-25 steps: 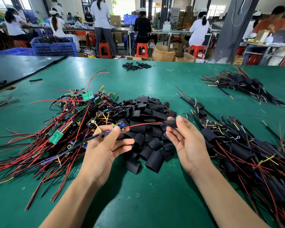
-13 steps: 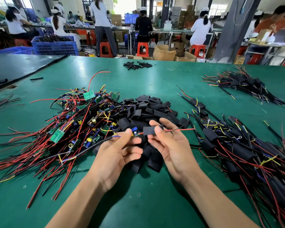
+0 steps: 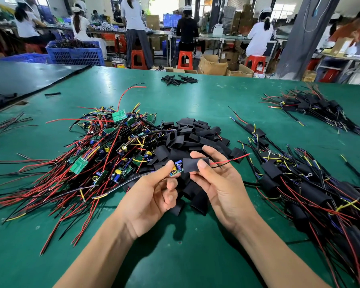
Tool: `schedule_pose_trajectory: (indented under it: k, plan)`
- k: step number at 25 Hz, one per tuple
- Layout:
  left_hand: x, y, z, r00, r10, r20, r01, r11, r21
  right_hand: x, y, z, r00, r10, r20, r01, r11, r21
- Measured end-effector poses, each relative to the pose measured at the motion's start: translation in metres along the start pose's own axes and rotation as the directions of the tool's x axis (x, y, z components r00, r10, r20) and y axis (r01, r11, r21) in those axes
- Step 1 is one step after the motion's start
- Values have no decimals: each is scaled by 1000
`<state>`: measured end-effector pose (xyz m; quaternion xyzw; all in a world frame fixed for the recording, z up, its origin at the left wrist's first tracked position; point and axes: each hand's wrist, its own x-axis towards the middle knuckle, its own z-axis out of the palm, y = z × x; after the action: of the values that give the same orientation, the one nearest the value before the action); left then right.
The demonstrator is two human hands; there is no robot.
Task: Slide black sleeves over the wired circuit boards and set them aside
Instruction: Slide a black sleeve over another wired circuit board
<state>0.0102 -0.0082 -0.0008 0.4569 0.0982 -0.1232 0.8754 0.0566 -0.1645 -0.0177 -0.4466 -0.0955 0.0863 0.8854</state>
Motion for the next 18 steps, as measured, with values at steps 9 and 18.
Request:
schedule_pose_trajectory:
  k: [9, 18]
  plan:
    - [0, 1, -2, 1000, 8, 23, -9, 1000, 18, -3, 1, 0, 994, -109, -25, 101, 967, -233]
    - [0, 0, -3, 997, -9, 75, 9, 1000, 0, -6, 7, 4, 1000, 26, 1, -26, 996, -85]
